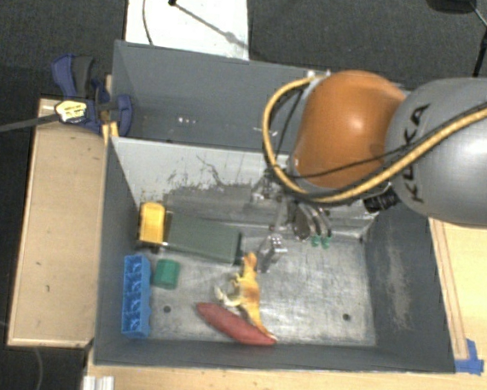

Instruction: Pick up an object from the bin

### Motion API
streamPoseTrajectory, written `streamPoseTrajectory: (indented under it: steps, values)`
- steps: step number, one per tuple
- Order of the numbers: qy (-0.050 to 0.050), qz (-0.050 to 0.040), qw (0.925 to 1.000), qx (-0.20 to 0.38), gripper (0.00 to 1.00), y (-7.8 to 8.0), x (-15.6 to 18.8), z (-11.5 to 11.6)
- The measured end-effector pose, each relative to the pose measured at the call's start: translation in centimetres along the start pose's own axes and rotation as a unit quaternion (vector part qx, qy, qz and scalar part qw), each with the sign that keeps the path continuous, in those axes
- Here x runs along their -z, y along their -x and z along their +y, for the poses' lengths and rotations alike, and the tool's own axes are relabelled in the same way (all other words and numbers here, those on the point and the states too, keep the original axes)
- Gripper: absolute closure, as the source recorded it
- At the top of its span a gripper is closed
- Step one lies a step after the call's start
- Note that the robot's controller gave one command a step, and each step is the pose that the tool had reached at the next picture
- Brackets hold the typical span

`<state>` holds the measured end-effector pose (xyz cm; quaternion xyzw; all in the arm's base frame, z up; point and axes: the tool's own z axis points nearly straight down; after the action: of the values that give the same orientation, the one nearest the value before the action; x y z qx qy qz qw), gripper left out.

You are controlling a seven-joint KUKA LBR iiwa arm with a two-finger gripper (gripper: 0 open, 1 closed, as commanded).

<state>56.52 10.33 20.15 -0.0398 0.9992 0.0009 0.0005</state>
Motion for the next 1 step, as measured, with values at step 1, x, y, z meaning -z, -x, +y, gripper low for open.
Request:
streamPoseTrajectory:
  steps: [1]
  values:
    - [-0.001,-0.0049,0.9998,0.02,0.0,-1.66,-4.07,-0.9]
